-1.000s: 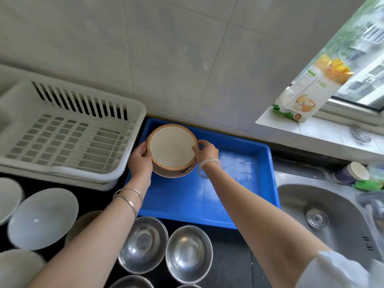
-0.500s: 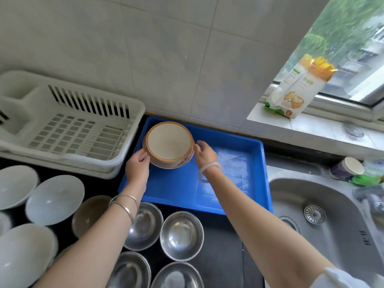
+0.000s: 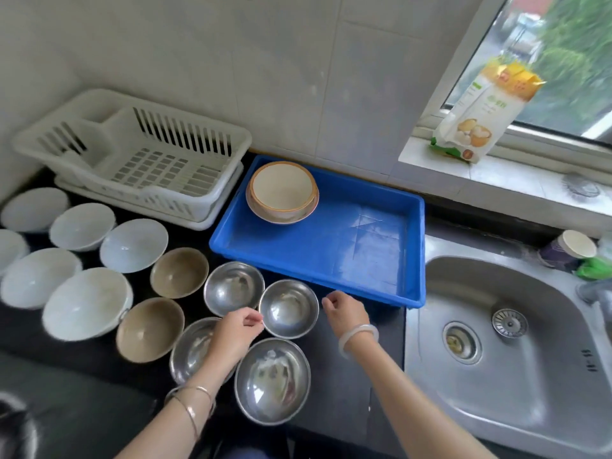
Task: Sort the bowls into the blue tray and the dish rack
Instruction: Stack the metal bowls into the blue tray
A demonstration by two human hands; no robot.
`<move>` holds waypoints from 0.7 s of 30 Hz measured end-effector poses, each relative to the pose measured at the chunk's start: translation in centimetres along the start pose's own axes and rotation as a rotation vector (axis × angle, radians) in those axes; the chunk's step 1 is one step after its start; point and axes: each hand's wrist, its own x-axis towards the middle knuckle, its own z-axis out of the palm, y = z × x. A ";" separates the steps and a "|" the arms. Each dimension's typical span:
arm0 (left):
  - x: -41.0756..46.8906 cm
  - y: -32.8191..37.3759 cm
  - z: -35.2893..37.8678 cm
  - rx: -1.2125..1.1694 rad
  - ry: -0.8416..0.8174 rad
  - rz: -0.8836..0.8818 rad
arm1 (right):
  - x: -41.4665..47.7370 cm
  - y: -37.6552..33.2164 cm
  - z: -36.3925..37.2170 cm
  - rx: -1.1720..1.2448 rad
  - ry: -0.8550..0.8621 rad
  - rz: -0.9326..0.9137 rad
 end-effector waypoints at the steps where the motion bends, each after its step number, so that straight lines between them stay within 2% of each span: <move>1: -0.5 -0.2 0.3 0.025 -0.003 0.004 | -0.3 0.5 0.5 -0.007 -0.016 0.008; 7: -1.3 -0.8 1.5 0.280 -0.060 0.064 | -0.4 0.9 2.7 0.253 -0.127 0.144; 10: -1.0 -0.9 1.9 0.334 -0.028 0.080 | -0.3 0.7 2.6 0.442 -0.108 0.215; 12: -0.8 -0.9 2.1 0.355 -0.019 0.085 | -0.5 0.9 2.0 0.486 -0.090 0.232; 16: -0.4 -1.0 2.2 0.324 -0.016 0.089 | -1.3 1.8 0.0 0.495 -0.057 0.205; 21: 0.5 -0.6 2.8 0.155 -0.001 0.058 | -1.9 2.7 -2.4 0.523 -0.004 0.140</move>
